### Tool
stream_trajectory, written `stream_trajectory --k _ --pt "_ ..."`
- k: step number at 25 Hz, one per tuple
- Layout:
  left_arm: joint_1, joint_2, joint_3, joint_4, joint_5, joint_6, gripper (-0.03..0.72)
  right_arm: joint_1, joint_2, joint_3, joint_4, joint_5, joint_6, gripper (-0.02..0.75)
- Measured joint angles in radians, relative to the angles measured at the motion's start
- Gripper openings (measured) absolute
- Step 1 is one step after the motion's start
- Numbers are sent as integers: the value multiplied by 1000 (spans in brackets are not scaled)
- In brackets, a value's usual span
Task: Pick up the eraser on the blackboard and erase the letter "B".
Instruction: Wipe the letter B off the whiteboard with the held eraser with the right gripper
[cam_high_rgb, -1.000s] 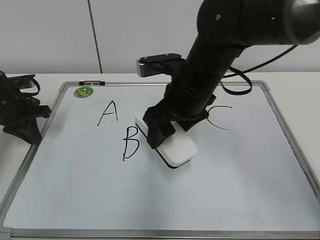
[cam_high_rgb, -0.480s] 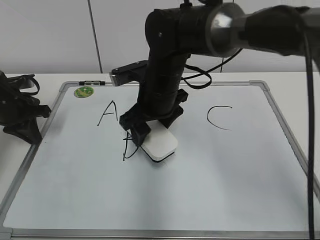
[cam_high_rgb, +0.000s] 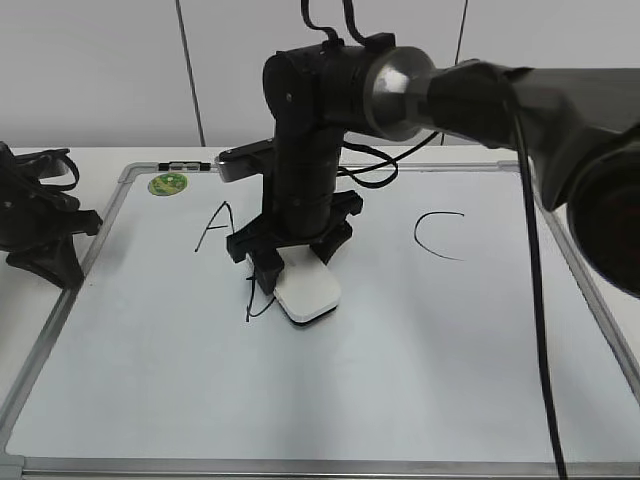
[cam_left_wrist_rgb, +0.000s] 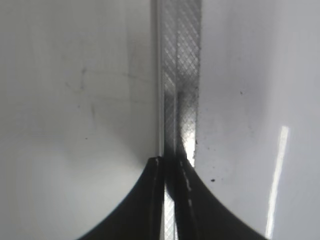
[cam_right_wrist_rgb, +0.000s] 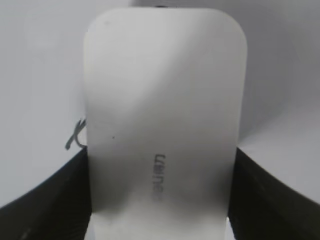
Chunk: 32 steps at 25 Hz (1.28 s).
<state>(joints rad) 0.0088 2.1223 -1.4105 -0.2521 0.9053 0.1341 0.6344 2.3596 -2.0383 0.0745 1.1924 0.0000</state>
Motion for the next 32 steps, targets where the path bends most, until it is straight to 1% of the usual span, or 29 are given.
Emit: stream_trajectory --k 6,12,25,32 --pt "0 0 0 0 0 0 11 0 57 -62 -43 25 60 554" --pt "0 0 0 0 0 0 11 2 76 -85 -86 31 68 553" --pt "0 0 0 2 0 0 11 7 93 -117 -74 56 55 553" --pt "0 0 0 2 0 0 11 71 94 -119 -93 47 47 553"
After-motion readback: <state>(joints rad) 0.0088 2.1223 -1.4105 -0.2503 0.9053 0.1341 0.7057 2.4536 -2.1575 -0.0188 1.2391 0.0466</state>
